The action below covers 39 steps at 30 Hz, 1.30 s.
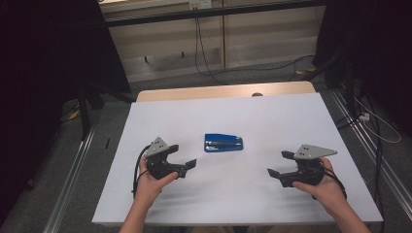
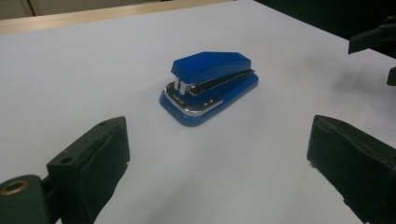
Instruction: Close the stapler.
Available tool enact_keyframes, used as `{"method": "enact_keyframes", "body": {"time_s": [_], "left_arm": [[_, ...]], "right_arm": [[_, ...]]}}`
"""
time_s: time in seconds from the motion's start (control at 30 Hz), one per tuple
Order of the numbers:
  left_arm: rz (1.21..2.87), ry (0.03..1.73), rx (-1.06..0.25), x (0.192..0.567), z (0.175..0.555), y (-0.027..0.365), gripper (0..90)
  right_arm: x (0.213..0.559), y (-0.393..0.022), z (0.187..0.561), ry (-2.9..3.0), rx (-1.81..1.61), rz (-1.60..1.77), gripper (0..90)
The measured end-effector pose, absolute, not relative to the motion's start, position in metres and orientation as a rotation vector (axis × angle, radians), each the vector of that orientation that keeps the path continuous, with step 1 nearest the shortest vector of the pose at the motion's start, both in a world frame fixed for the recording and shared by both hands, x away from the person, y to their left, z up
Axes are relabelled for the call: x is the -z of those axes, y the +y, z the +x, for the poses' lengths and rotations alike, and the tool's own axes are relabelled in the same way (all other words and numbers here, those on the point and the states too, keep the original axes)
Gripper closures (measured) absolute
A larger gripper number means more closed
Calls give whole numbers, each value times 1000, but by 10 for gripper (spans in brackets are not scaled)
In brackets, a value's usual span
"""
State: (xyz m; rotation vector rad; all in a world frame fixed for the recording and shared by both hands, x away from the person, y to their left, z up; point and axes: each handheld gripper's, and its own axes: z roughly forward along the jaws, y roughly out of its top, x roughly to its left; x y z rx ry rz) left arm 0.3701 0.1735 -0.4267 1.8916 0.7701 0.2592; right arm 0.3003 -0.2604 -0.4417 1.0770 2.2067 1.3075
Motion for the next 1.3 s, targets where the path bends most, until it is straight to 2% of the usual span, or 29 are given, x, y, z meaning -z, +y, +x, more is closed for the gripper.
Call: {"method": "enact_keyframes", "body": {"time_s": [0.93,1.3], "left_arm": [[1900,793,-298,433,342,225,60],[1896,792,-303,436,337,233,58]], "right_arm": [[445,-273,271,2190,-1295,1099,145],[446,-273,267,2190,-1303,1087,143]]}}
